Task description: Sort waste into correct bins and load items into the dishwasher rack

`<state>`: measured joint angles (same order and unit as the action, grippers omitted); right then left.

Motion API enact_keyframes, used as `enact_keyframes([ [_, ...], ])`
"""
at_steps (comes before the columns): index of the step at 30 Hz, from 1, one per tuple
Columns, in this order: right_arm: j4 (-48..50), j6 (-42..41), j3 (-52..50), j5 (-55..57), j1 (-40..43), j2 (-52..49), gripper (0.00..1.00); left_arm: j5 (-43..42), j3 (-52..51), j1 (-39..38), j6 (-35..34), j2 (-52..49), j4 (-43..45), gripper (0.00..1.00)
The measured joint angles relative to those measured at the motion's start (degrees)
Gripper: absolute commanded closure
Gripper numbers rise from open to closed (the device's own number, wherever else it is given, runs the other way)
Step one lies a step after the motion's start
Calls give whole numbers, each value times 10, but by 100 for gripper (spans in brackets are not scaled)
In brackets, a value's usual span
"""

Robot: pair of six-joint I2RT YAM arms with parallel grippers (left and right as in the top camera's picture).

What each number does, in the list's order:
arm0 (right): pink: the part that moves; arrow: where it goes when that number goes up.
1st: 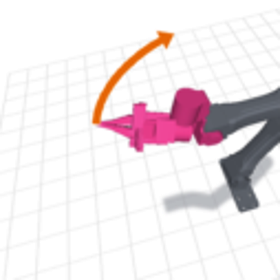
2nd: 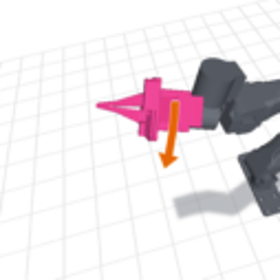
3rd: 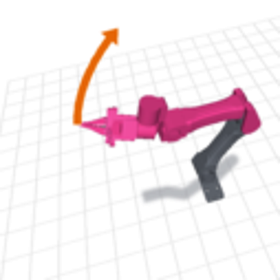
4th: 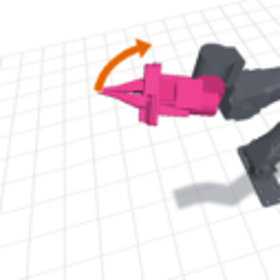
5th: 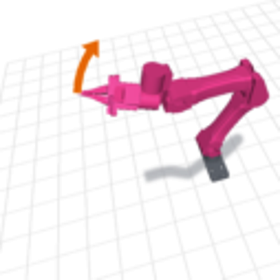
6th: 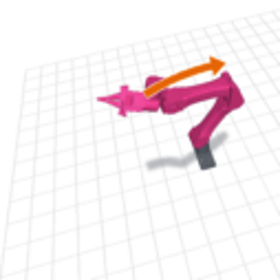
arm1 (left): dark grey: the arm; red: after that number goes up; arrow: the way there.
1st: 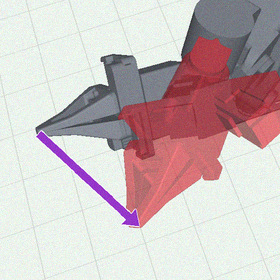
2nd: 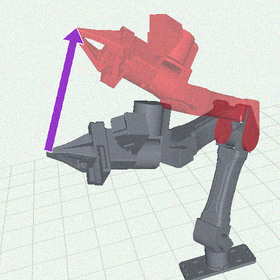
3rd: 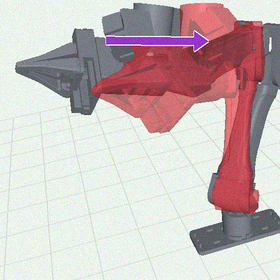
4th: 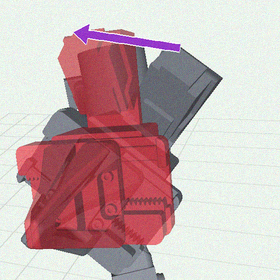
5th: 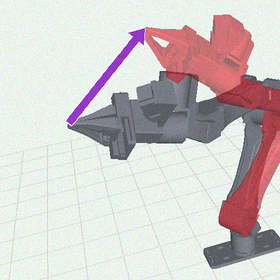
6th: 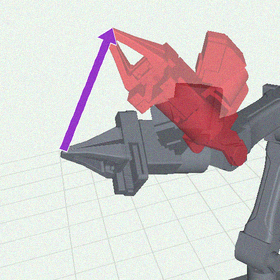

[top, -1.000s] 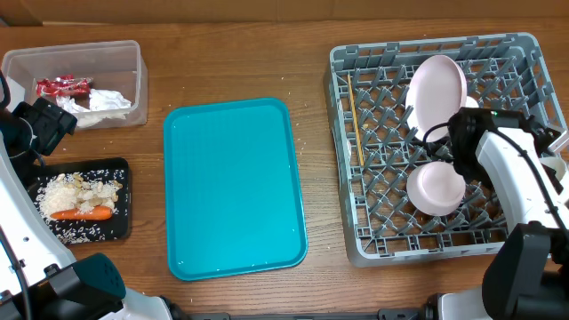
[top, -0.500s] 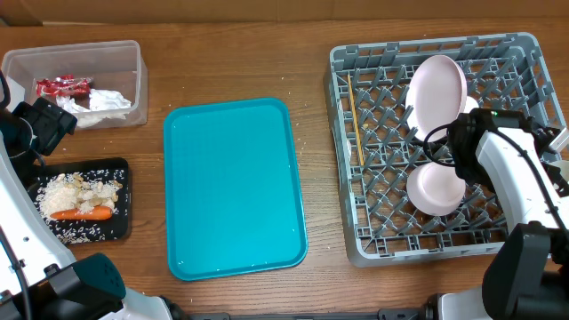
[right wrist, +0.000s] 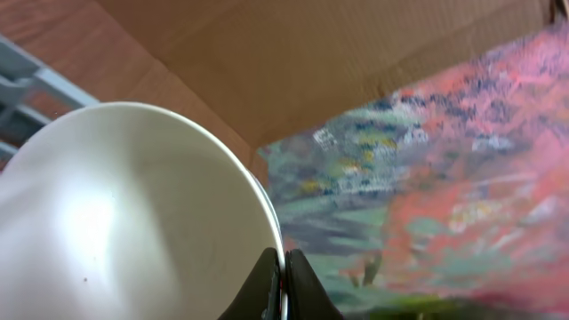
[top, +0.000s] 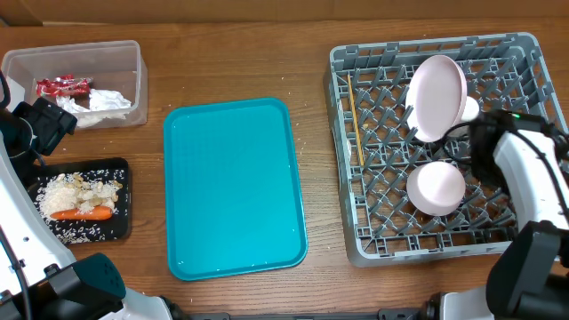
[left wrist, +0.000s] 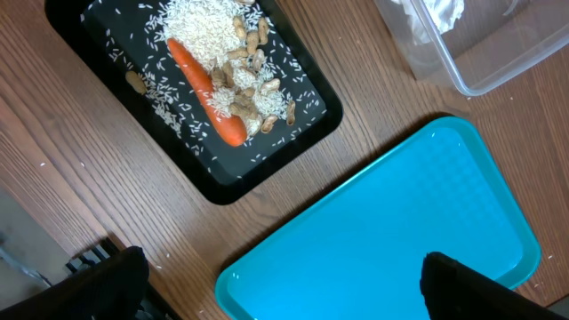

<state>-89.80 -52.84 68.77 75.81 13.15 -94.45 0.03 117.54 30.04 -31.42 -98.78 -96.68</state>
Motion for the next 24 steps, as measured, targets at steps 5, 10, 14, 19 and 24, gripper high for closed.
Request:
enact_keyframes([
  [5,32,4,0,-12,20,0,96,0,0,0,0,0,0,0],
  [10,48,6,0,-16,20,0,96,0,0,0,0,0,0,0],
  [14,56,6,0,-25,20,0,96,0,0,0,0,0,0,0],
  [19,84,5,0,-37,20,0,0,0,0,0,0,0,0,0],
  [24,108,9,0,-45,20,0,0,0,0,0,0,0,0,0],
])
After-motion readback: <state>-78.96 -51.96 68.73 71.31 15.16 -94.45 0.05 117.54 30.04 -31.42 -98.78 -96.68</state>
